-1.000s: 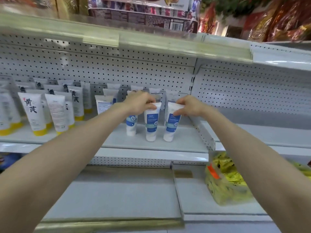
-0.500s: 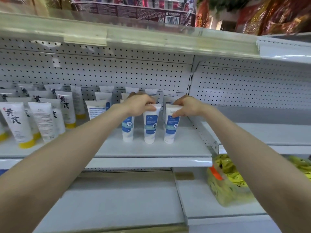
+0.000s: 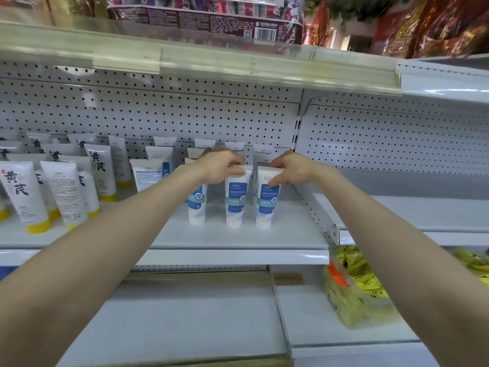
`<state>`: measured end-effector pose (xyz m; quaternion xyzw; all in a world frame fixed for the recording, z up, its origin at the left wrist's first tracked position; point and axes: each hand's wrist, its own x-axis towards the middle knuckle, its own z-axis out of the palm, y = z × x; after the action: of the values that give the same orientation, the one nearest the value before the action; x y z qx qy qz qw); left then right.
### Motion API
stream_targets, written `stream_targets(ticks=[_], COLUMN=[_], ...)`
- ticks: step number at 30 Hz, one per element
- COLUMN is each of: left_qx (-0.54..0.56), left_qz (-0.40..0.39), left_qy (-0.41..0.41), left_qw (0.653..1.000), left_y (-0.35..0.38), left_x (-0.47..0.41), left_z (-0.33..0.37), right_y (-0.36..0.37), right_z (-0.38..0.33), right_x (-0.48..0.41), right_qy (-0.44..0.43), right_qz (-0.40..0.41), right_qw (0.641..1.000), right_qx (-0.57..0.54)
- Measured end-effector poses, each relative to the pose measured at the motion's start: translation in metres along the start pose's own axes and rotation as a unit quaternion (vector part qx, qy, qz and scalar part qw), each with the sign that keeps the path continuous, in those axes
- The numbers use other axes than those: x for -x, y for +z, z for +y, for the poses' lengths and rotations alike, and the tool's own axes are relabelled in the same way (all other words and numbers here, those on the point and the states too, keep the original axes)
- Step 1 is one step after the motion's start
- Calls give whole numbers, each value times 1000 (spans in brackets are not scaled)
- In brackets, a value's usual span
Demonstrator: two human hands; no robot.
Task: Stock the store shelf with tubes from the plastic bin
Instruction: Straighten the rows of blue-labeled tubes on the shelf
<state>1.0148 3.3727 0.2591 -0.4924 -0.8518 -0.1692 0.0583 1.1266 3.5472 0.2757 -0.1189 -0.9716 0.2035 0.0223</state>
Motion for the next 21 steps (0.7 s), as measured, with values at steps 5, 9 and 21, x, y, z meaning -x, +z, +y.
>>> stream_targets(ticks=[5, 9, 21], left_qx=[24, 2, 74], left_qz=[-16, -18, -29], left_qy=[-20, -28, -37], left_qw=[999, 999, 996], left_y=[0, -3, -12], left_x=[0, 2, 3], left_z=[-1, -1, -2], right_y=[1, 1, -3], right_z=[1, 4, 1], right_x=[2, 3, 7], right_qy=[-3, -9, -5], right_qz=[9, 19, 30], right_qw=[1000, 1000, 999], right_qx=[-5, -5, -44])
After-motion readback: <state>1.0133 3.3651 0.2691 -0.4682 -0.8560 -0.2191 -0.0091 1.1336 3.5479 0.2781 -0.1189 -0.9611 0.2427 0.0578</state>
